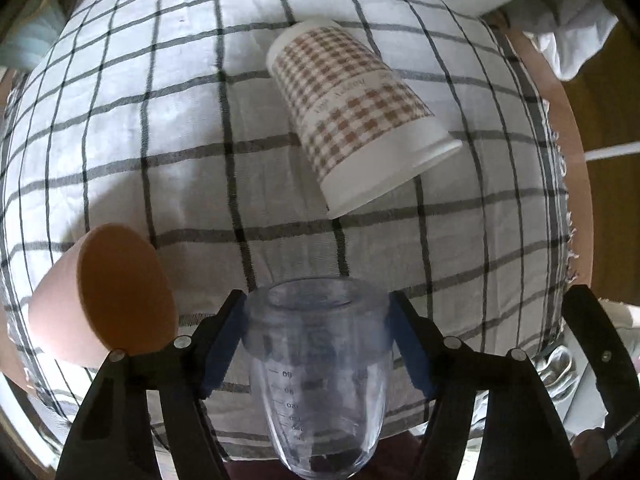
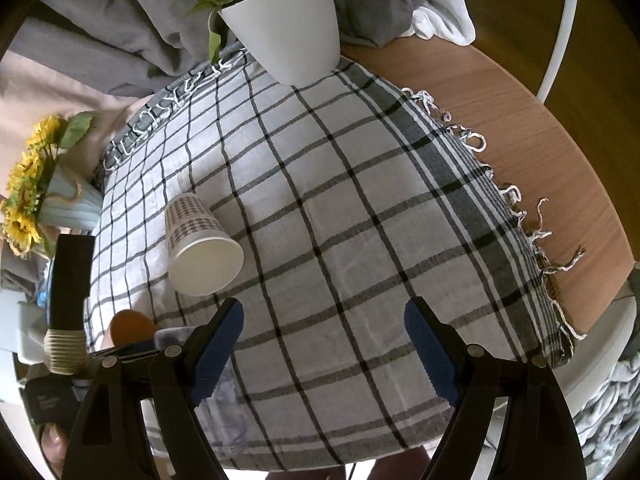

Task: Flip cup upside down

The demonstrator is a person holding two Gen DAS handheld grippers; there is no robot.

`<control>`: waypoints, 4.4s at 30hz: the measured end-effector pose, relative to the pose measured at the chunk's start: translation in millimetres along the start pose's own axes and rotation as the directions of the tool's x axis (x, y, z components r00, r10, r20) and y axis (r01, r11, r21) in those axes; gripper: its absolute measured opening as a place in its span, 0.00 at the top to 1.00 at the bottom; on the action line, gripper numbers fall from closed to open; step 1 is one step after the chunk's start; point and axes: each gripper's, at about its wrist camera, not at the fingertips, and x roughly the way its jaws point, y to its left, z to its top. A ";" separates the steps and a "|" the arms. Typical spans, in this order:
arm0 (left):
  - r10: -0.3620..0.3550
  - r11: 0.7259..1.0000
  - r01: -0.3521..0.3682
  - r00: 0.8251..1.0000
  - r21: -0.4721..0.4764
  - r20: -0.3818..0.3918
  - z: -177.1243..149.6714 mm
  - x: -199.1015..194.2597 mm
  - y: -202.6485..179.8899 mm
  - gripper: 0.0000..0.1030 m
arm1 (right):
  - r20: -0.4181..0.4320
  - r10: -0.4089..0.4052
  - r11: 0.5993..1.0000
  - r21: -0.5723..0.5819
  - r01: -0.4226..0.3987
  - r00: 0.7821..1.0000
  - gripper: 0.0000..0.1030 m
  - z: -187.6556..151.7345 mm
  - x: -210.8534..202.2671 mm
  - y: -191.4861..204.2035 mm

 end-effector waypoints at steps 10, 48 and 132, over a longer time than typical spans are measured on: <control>-0.005 1.000 0.004 0.990 0.005 0.141 -19.7 -41.2 4.7 0.32 | 0.014 0.014 0.999 -0.030 -0.014 1.000 0.20 -3.6 -8.8 6.3; 0.009 0.998 -0.028 0.944 0.052 0.331 -92.2 -75.4 -16.7 0.13 | 0.078 0.000 0.988 -0.151 0.012 0.997 0.20 -37.2 -40.2 4.6; 0.200 0.979 -0.143 0.556 -0.144 0.807 -389.8 -213.5 49.1 0.00 | 0.564 0.126 0.944 -0.320 0.076 0.816 0.06 -300.2 -256.8 33.9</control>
